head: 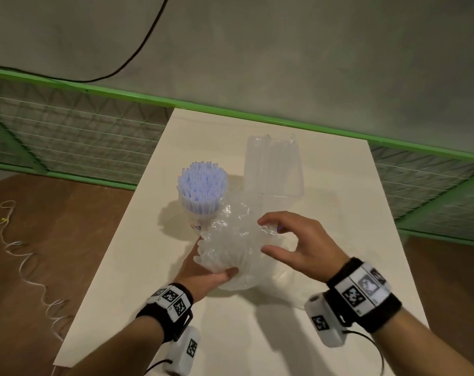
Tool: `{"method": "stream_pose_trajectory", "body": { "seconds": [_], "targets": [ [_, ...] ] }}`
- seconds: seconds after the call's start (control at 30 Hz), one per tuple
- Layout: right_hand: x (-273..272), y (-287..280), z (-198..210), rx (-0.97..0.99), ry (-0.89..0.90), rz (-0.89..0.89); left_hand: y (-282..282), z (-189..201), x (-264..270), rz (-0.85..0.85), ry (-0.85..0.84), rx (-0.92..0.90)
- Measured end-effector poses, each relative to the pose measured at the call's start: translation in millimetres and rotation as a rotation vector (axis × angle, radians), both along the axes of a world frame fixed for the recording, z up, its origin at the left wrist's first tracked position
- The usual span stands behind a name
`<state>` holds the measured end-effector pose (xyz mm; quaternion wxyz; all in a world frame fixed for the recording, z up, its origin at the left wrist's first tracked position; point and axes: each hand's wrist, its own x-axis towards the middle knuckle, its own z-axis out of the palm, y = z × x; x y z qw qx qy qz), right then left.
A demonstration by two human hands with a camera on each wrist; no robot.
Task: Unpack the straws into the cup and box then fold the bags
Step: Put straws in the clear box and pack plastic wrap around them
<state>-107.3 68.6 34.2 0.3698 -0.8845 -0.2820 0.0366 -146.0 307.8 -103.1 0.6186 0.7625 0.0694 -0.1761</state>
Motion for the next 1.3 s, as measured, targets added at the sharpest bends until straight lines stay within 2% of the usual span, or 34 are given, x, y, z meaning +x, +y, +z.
{"method": "stream_pose_trajectory", "body": {
  "seconds": [0.2,0.4,0.53,0.73,0.97,1.17,1.3],
  "targets": [
    [-6.8,21.7,-10.2,0.105,-0.112,-0.135,-1.8,8.0,-3.5,0.001,-0.104,0.023],
    [-14.7,37.8,-22.8,0.190,-0.080,-0.259,-1.9,5.3,-5.2,0.043,-0.110,0.003],
    [-13.7,42.6,-24.9,0.160,-0.094,-0.243,-4.3,13.6,-7.5,0.069,-0.126,0.004],
    [-7.9,45.0,-30.5,0.143,-0.214,-0.259,-7.8,19.7,-4.6,0.106,-0.136,-0.046],
    [-5.3,45.0,-28.2,0.116,-0.105,-0.264,-6.1,13.1,-2.1,0.095,-0.100,-0.038],
    [-1.4,40.1,-24.1,0.099,-0.247,-0.280,-4.2,10.7,-2.1,0.111,-0.082,-0.037],
    [6.5,34.5,-7.4,0.155,-0.355,-0.329,-3.8,8.1,-0.9,0.112,-0.065,-0.026]
  ]
}}
